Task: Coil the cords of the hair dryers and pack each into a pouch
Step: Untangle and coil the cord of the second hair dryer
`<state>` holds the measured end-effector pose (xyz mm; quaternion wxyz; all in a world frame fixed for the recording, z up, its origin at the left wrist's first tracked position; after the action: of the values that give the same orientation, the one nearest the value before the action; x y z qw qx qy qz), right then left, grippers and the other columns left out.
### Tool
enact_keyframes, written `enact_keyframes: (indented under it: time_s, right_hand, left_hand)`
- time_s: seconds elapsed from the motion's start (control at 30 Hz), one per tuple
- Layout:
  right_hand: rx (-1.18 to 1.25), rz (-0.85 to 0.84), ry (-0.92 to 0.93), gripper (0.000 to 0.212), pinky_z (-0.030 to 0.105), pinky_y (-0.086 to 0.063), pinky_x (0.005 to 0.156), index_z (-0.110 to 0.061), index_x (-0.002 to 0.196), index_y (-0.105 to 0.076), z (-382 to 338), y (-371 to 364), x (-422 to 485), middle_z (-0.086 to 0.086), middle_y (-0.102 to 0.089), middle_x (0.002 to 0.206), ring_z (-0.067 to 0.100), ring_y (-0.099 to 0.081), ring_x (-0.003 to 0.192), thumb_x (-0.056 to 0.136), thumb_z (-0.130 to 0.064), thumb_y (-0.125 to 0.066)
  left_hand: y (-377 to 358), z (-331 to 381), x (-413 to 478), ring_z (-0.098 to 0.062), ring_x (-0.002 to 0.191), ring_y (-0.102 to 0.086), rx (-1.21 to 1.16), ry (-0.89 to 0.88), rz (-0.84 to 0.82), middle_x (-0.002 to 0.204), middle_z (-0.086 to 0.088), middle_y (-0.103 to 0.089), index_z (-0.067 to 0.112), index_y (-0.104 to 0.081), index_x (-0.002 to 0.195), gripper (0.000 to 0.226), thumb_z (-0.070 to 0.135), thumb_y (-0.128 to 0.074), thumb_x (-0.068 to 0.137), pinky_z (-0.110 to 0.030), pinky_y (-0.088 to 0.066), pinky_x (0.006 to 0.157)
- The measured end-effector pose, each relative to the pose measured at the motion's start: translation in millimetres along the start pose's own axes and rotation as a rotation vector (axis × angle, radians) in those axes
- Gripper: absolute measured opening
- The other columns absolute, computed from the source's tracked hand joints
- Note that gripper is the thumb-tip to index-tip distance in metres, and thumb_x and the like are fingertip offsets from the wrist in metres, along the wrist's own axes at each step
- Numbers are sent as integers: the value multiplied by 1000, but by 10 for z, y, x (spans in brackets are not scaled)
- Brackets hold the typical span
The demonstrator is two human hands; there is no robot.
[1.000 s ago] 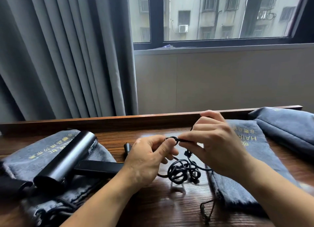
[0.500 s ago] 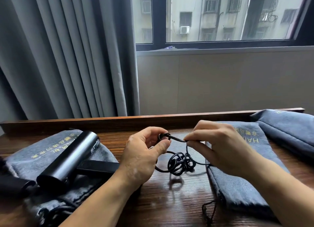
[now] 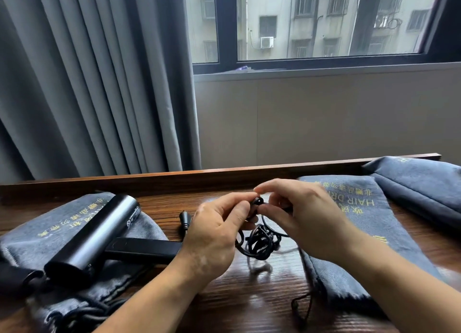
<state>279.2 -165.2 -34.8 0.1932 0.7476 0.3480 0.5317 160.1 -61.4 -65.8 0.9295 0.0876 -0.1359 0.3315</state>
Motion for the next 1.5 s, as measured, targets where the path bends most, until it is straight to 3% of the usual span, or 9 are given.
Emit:
enact_keyframes:
  time_s: [0.13, 0.33, 0.67, 0.8, 0.9, 1.07, 1.23, 1.33, 1.5]
  right_hand:
    - [65, 1, -15, 16, 8, -40, 64, -30, 99, -76, -14, 0, -14, -28, -63, 72, 6, -60, 66, 84, -27, -81]
    - [-1, -143, 3, 14, 12, -39, 64, -33, 97, -70, -65, -51, -25, -31, -61, 76, 4, -53, 69, 84, -36, -74]
    - [48, -213, 7, 18, 10, -38, 59, -26, 94, -58, -63, 9, 15, -27, -58, 79, 10, -55, 67, 89, -20, -73]
    - [91, -239, -13, 20, 13, -36, 56, -33, 106, -59, -68, 19, 13, -20, -66, 82, 10, -52, 57, 90, -37, -72]
    - [111, -223, -39, 27, 22, -48, 64, -37, 115, -68, -37, -17, -5, -25, -70, 90, 12, -61, 65, 89, -40, -73]
    - [228, -251, -163, 29, 33, -54, 84, -35, 111, -72, 77, -88, -22, -21, -73, 99, 12, -66, 87, 86, -23, -79]
    - [233, -218, -176, 17, 36, -52, 72, -29, 90, -66, 76, -108, -32, -12, -69, 81, 12, -61, 74, 83, -26, -82]
    - [94, -228, -134, 26, 30, -47, 64, -29, 79, -57, 20, -134, -38, -11, -63, 70, 10, -56, 67, 81, -32, -82]
    - [-121, -418, -14, 31, 31, -40, 70, -37, 84, -41, -88, -296, -95, -17, -52, 76, 8, -44, 73, 87, -41, -72]
  left_hand:
    - [27, -47, 17, -21, 99, -74, 38, 33, -22, 99, -5, -79, 27, -66, 119, 31, 4, -60, 99, -27, -57, 89]
    - [83, -119, 35, -9, 70, -69, 77, 196, -67, 80, -6, -77, 8, -77, 96, 13, 11, -65, 97, -18, -51, 62]
    - [339, -54, 54, -22, 52, -70, -57, 126, 406, 79, -14, -61, 7, -65, 94, 17, 10, -51, 105, -29, -57, 46]
    - [264, 108, -5, -17, 61, -73, 126, -67, 297, 78, -10, -68, 11, -68, 97, 13, 8, -56, 102, -41, -63, 56]
    - [234, 132, -22, -18, 69, -74, 146, -120, 238, 77, -10, -72, 14, -69, 97, 12, 3, -63, 97, -35, -62, 55]
    - [135, 74, -33, -21, 86, -76, 162, -81, 109, 92, -11, -70, 22, -74, 105, 24, 2, -68, 94, -37, -65, 66]
    - [74, 111, -44, -16, 76, -76, 246, -94, 54, 92, -2, -70, 27, -69, 101, 20, 8, -68, 95, -34, -64, 66]
    - [111, 45, -11, -12, 70, -73, 342, -25, 83, 88, -2, -70, 25, -66, 105, 15, 13, -66, 96, -36, -64, 64]
    - [33, -55, 3, -14, 77, -73, 453, 123, -169, 87, -3, -74, 23, -74, 97, 11, 17, -65, 98, -30, -63, 67]
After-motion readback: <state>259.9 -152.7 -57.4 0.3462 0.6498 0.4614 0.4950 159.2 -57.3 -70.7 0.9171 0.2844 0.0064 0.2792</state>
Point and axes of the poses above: each hand's wrist, its own x-axis towards the middle knuckle, its own y-axis out of the back of the hand, z = x × y, the point moved 6 cm from there along x, towards the middle knuckle
